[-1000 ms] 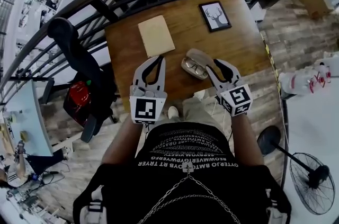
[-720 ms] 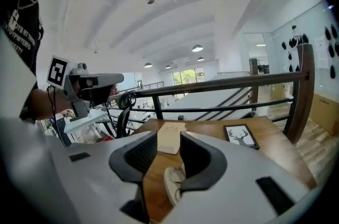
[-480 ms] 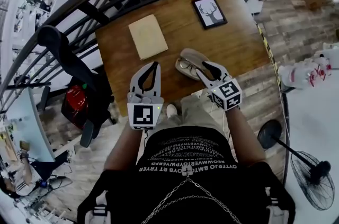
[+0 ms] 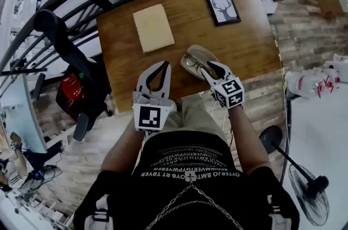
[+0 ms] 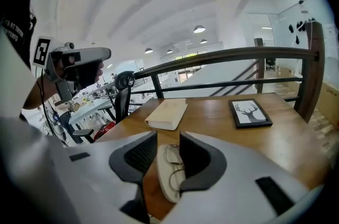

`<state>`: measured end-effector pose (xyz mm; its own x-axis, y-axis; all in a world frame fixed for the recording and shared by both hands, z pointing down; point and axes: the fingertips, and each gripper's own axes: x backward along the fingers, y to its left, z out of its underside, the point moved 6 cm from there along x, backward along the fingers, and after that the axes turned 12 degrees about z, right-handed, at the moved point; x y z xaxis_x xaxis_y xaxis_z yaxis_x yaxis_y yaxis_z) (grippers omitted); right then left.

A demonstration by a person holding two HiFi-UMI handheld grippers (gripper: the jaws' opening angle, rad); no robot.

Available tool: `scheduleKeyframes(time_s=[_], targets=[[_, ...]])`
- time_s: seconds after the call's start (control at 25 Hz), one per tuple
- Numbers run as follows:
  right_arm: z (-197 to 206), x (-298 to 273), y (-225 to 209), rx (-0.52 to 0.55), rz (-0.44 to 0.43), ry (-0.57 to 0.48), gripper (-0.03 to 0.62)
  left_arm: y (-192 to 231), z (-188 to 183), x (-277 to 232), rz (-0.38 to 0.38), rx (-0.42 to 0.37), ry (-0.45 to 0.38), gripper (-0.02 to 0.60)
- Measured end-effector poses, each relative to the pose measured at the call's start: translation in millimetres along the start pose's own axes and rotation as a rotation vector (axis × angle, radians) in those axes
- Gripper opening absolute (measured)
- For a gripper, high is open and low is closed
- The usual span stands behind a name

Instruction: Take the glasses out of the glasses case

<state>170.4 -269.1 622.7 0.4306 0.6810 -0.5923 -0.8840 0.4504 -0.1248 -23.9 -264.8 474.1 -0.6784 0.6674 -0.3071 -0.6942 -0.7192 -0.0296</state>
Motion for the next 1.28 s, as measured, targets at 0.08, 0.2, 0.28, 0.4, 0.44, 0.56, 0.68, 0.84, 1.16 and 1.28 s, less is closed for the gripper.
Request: scheduleKeyframes(time_s=[0.08,0.2,0.28,0.4,0.44,0.56,0.68,0.84,1.16,1.28], targets=[[7.2,-10.1,0.1,0.005,-0.008,0.014,0.133,1.5,4.0,-0.7,-0.005,0.004,0.007,0.029],[19.4,-23.6,1.1,0.004,-0.021,0.038,0.133,3.1,9.5,-0.6,-0.013,0.007,0.016,0.029],[27.9,-32.7,0.8,0.003,-0.028,0.053,0.133,3.6,13.3,-1.1,-0.019,0.006,0.021,0.029],[40.1,-46.6,-1.7,0.007,-0.031,0.081,0.133,5.1,18.9,-3.0,-0.023,0.004,0.038,0.029],[44.3,-50.4,-3.6,0.008,-0.031,0.092,0.133,4.9,20.4,-3.8,-0.023,0.005,0.041,0.029],[56.4,-61.5,-9.4,0.012,-0.027,0.118,0.133,4.4,24.6,-5.2,-0.027,0.019,0.048,0.029],[67.0,-73.4,-14.4,0.011,-0.02,0.142,0.133,7.0,28.4,-7.0,-0.035,0.027,0.057,0.029],[79.0,-87.3,-17.4,0.015,-0.015,0.176,0.133,11.0,30.7,-9.1,-0.044,0.028,0.062,0.029],[82.7,-99.4,-12.6,0.081,-0.019,0.204,0.085,17.5,24.5,-10.2,-0.063,0.025,0.052,0.029],[80.2,-98.6,-9.3,0.112,0.005,0.218,0.026,18.7,21.1,-4.7,-0.067,0.02,0.04,0.029]])
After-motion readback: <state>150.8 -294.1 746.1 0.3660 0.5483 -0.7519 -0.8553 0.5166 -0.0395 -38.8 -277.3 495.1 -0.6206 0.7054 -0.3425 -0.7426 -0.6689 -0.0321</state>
